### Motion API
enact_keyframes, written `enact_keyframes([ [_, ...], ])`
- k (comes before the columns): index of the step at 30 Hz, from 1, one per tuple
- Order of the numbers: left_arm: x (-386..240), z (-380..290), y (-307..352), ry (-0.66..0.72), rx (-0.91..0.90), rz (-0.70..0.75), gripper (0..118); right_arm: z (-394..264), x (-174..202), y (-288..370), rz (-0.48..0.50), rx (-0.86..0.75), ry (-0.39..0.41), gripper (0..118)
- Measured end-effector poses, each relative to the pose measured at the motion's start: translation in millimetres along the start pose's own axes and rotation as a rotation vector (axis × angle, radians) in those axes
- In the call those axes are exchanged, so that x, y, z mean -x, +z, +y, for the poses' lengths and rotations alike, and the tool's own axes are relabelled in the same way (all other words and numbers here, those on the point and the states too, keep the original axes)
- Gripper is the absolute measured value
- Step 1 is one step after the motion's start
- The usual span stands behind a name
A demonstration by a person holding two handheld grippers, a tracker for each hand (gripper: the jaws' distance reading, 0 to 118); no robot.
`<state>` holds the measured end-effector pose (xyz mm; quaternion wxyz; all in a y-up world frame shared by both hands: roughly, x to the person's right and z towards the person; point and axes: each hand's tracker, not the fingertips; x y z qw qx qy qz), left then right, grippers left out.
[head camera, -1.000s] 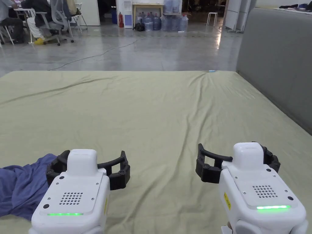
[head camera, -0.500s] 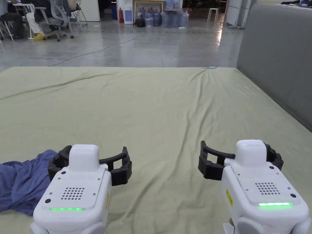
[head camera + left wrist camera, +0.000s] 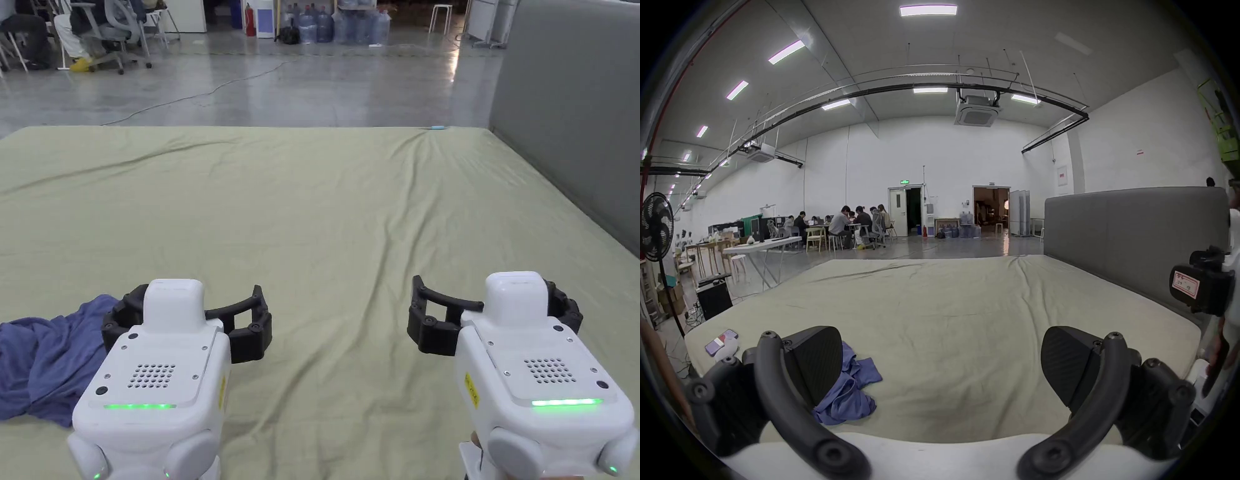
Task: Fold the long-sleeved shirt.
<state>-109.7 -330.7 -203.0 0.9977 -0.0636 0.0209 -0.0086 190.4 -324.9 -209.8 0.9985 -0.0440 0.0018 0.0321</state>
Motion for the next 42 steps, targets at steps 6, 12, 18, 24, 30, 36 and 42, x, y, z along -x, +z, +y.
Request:
enact_keyframes([
  [6,-2.8,2.1,1.1,-0.027,-0.017,-0.002,118,1.5,-2.9,0.2,-0.011,-0.001,-0.001,118],
  [12,-5.0,3.7,1.5,-0.027,-0.014,-0.003,118,1.0,-1.2,-1.0,-0.03,0.006,0.036,118],
  [18,-6.3,4.6,0.6,-0.038,-0.023,-0.015,118,3.1,-2.8,-1.4,-0.038,-0.001,0.029,118],
  [24,-8.5,4.0,-2.2,-0.041,-0.025,-0.02,118,5.3,-4.5,-1.3,-0.04,-0.006,0.026,118],
  [30,-9.0,2.8,-3.6,-0.039,-0.023,-0.02,118,5.2,-3.0,-3.2,-0.06,0.003,0.043,118],
  [36,-8.3,5.0,-4.7,-0.024,-0.012,-0.035,118,4.0,-2.7,-3.1,-0.041,0.007,0.044,118],
  [42,-9.9,3.9,-4.2,-0.036,-0.008,-0.036,118,3.9,-3.3,-3.3,-0.042,0.01,0.039,118],
])
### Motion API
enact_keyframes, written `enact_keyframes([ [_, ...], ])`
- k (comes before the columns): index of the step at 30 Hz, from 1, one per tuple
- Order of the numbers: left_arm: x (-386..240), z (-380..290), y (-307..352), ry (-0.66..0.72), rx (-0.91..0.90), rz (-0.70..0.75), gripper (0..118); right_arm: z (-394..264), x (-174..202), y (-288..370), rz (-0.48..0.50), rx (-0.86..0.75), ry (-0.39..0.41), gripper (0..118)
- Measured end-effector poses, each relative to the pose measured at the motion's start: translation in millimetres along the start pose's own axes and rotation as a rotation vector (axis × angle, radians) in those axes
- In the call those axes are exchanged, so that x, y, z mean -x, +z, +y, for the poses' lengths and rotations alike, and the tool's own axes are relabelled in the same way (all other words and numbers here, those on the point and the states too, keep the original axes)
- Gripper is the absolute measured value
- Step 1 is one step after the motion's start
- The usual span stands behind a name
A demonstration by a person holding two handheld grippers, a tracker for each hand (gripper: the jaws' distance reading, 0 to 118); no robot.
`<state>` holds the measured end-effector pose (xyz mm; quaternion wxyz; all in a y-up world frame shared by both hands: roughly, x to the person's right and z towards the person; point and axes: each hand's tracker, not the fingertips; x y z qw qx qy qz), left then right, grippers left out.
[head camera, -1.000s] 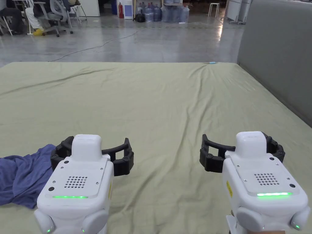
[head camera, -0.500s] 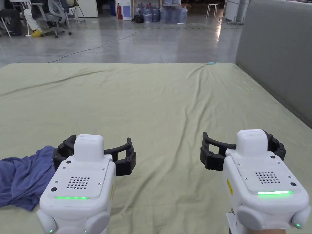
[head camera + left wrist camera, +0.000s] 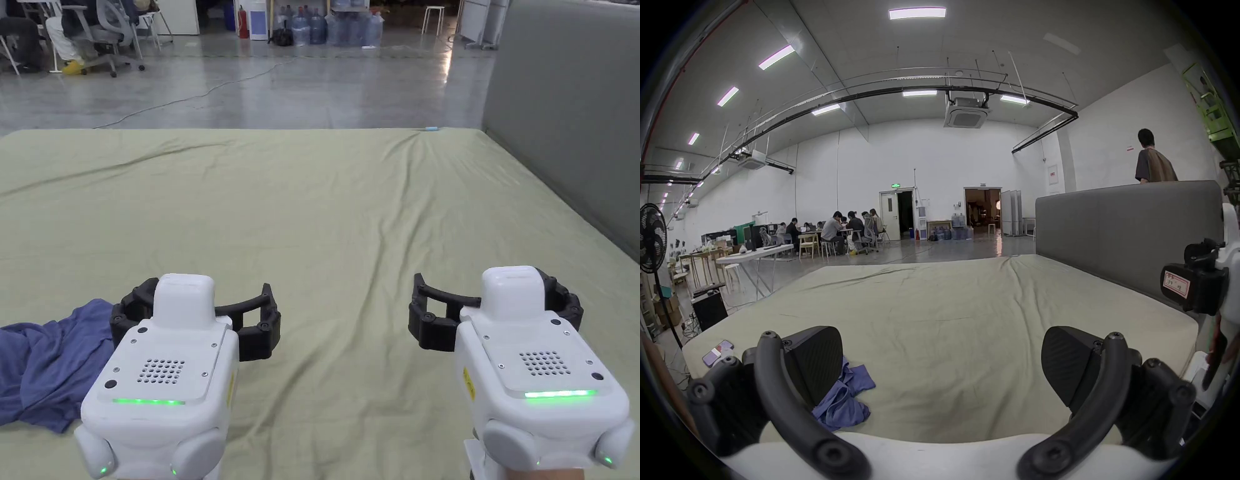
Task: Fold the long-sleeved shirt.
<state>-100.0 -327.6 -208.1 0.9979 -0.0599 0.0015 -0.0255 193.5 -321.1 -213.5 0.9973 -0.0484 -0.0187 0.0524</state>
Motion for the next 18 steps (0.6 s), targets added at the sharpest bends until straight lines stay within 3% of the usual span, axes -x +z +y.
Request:
enact_keyframes([
  [18,0.1,0.6,1.7,0.004,0.004,0.009,117,-1.0,-0.3,1.2,0.01,-0.001,-0.009,118],
])
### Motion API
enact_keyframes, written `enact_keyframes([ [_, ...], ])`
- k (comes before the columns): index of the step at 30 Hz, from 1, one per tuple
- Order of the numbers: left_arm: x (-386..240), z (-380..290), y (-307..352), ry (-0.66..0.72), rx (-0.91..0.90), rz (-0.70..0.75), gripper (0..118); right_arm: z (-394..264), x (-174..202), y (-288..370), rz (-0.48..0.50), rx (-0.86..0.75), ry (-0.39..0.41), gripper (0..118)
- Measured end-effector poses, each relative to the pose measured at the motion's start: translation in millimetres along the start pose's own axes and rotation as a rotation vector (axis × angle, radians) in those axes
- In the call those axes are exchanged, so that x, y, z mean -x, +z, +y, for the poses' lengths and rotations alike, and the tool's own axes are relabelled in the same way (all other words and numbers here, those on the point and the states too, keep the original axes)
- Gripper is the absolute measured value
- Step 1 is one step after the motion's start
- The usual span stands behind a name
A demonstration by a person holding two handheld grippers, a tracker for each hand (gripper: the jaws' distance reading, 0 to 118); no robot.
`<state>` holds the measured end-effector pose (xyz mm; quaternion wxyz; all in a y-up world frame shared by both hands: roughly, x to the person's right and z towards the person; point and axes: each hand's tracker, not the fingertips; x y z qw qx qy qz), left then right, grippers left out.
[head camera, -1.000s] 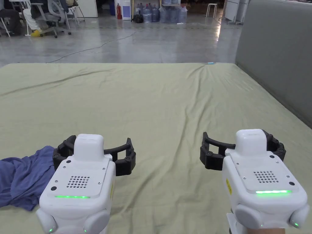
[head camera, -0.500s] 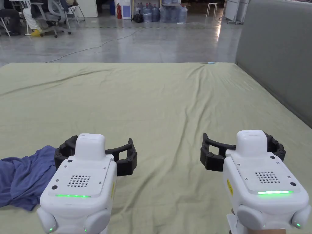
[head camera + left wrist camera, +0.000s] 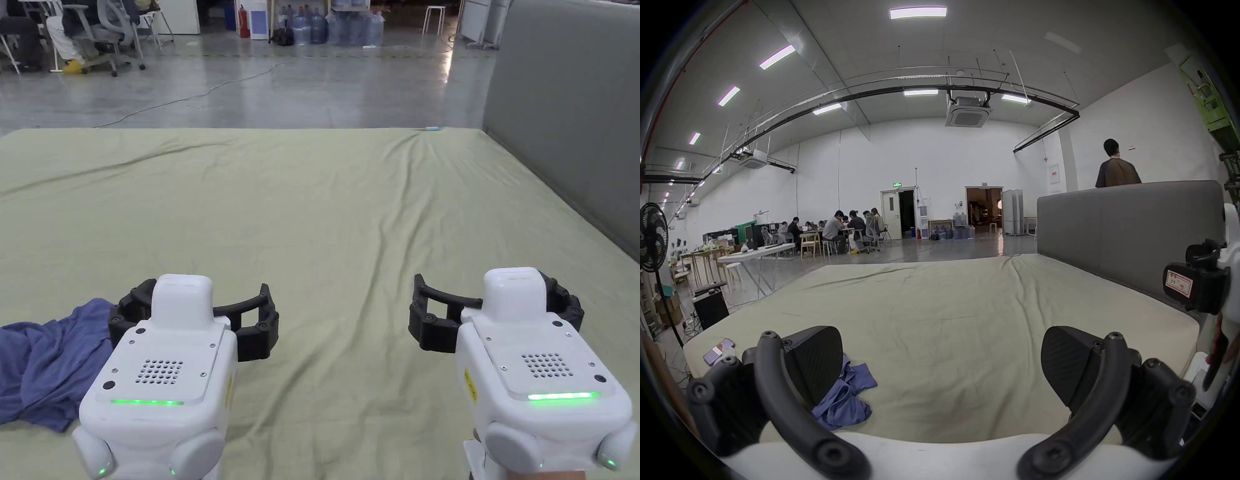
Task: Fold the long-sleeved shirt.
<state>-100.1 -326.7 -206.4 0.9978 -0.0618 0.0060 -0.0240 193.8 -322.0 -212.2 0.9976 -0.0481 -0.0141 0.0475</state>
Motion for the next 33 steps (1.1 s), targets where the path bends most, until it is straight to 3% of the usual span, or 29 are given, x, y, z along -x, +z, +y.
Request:
enact_keyframes([
  [7,-0.9,-0.3,0.1,-0.005,-0.002,-0.001,116,-0.2,-1.4,0.5,-0.002,0.007,-0.007,115],
  [8,-1.1,-0.1,0.5,0.0,0.001,-0.001,110,0.3,-1.9,1.3,0.012,0.015,-0.016,97],
  [9,-1.2,0.7,1.3,0.015,0.012,-0.002,91,0.7,-2.8,3.1,0.029,0.016,-0.034,50],
  [10,-0.4,2.1,2.4,0.05,0.029,-0.018,32,1.2,-3.6,4.0,0.048,0.014,-0.051,0],
  [11,1.4,2.8,1.5,0.085,0.036,-0.041,0,1.3,-2.9,1.2,0.037,0.023,-0.044,0],
  [13,1.0,0.4,-2.9,0.096,0.099,0.024,0,-1.2,0.4,-6.5,0.06,0.047,-0.038,0],
  [17,2.5,1.8,-0.5,0.057,0.052,0.0,0,1.1,7.5,5.3,0.054,0.024,0.028,0],
  [21,12.9,6.1,6.1,0.068,0.03,0.024,0,3.9,13.2,-3.9,0.069,0.038,-0.006,0],
  [24,46.6,13.9,17.8,0.047,0.014,0.147,0,10.4,39.2,-14.4,0.11,0.026,-0.017,0],
  [27,90.8,20.1,39.9,0.087,0.01,0.269,0,19.1,78.4,-23.3,0.224,0.004,-0.024,0],
  [33,153.2,22.5,88.9,0.072,0.01,0.484,0,32.7,188.5,-21.6,0.547,-0.031,-0.021,0],
])
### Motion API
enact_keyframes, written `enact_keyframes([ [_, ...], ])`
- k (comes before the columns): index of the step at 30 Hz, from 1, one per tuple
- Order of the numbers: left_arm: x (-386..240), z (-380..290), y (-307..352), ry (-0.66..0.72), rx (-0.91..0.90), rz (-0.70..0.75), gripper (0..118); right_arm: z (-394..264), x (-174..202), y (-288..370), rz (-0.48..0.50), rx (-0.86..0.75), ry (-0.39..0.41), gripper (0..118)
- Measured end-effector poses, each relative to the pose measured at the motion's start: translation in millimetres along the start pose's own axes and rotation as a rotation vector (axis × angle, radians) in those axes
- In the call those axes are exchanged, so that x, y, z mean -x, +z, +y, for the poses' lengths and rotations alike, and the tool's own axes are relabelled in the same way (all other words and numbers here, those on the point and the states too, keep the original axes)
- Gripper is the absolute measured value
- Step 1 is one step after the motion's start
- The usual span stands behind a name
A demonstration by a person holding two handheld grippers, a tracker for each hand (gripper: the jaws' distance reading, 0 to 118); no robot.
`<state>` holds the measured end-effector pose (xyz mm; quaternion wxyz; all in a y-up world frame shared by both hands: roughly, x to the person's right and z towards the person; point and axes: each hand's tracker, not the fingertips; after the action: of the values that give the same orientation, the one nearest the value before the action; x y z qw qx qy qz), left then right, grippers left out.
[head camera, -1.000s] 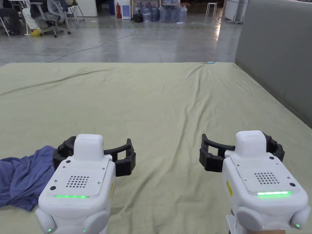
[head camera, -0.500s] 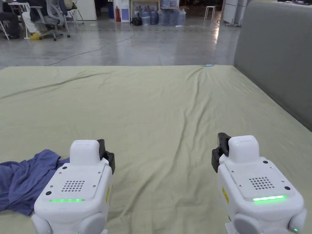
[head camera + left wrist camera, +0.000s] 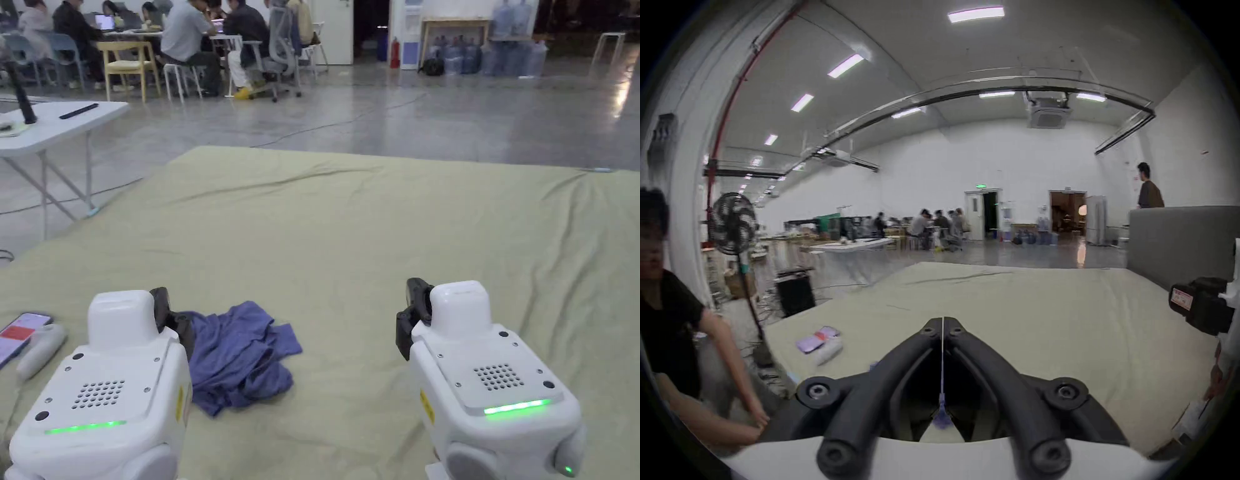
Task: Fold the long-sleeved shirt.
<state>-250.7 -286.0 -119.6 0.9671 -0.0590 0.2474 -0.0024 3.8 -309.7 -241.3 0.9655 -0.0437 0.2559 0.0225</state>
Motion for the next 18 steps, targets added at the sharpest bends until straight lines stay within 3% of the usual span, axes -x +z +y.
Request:
enact_keyframes([
  [6,24.1,-11.3,-10.9,-0.026,0.12,0.0,0,3.4,36.7,-19.6,0.086,0.02,-0.026,0],
  [9,25.1,-9.1,-44.2,-0.016,0.298,-0.112,0,2.5,36.2,-26.6,0.143,0.098,-0.061,0],
  [10,23.1,-8.5,-61.6,-0.021,0.381,-0.137,18,1.6,35.9,-28.4,0.148,0.112,-0.065,0],
  [11,21.8,-11.4,-80.8,0.013,0.445,-0.149,47,-0.1,36.3,-30.6,0.144,0.109,-0.058,0],
  [12,21.2,-14.1,-97.5,0.036,0.499,-0.158,86,-2.2,36.5,-30.7,0.143,0.107,-0.051,0],
  [13,20.4,-20.2,-116.3,0.079,0.544,-0.17,113,-4.3,35.9,-31.2,0.143,0.108,-0.043,0],
  [18,27.2,-71.7,-205.4,0.159,0.706,-0.183,116,-16.8,25.8,-39.2,0.141,0.155,-0.038,0],
])
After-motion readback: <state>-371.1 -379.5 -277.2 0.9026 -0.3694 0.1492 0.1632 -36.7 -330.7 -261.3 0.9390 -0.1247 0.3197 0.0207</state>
